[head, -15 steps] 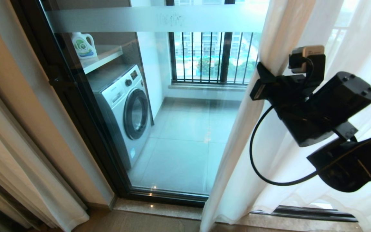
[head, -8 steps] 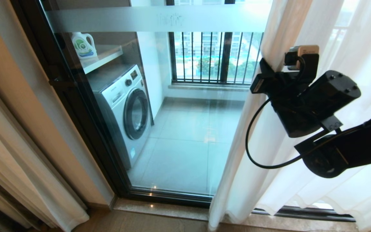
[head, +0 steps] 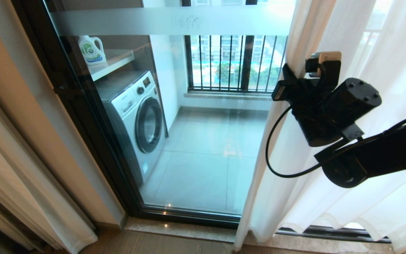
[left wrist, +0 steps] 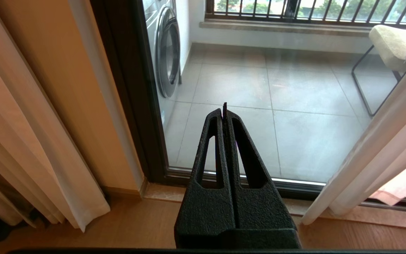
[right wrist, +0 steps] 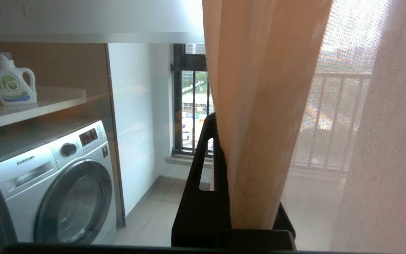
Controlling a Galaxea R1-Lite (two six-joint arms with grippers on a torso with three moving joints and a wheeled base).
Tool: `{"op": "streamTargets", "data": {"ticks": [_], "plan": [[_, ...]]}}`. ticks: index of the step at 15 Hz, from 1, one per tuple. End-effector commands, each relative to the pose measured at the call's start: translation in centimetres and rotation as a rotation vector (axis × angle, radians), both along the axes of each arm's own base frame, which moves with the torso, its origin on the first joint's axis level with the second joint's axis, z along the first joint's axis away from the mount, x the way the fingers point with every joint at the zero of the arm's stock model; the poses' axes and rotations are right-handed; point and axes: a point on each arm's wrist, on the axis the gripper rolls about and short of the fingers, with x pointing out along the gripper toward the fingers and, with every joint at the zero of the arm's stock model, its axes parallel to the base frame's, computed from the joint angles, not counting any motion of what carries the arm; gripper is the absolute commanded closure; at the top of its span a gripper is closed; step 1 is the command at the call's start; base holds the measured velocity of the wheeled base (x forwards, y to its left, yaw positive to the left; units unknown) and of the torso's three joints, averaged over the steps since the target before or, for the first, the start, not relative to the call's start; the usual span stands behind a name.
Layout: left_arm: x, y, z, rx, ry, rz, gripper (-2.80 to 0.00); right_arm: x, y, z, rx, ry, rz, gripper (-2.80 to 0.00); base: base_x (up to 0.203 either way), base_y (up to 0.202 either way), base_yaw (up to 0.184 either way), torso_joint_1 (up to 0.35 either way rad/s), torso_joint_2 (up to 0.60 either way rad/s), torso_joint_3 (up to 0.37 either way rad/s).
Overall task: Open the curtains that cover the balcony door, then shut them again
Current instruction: Close the inner curtains on both sides
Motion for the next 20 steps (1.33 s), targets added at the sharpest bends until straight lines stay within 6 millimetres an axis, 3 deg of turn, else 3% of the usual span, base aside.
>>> {"op": "streamTargets", "data": {"ticks": [1,3,4,14,20], "plan": [[0.0,0.0,0.0,0.000,-0.001,0.000,0.00,0.3,0.0,-0.4,-0.003,0.006,-0.005,0.00,0.000,0.000,0.000,0.000,0.00,0.000],[0.0,0.0,0.0,0.000,-0.001,-0.001,0.00,0.5,0.0,-0.8,-0.008,0.017,-0.008,0.00,0.000,0.000,0.000,0.000,0.00,0.000],[0.0,0.0,0.0,0.000,-0.001,-0.001,0.00,0.6,0.0,-0.9,-0.009,0.020,-0.009,-2.80,0.000,0.000,0.000,0.000,0.00,0.000],[0.0,0.0,0.0,0.000,-0.001,0.000,0.00,0.0,-0.2,0.1,0.011,-0.029,-0.010,-2.80,0.000,0.000,0.000,0.000,0.00,0.000],[0.0,0.0,0.0,0.000,-0.001,0.000,0.00,-3.7,-2.0,1.7,0.008,-0.029,-0.010,-2.80,0.000,0.000,0.000,0.000,0.00,0.000]]}}
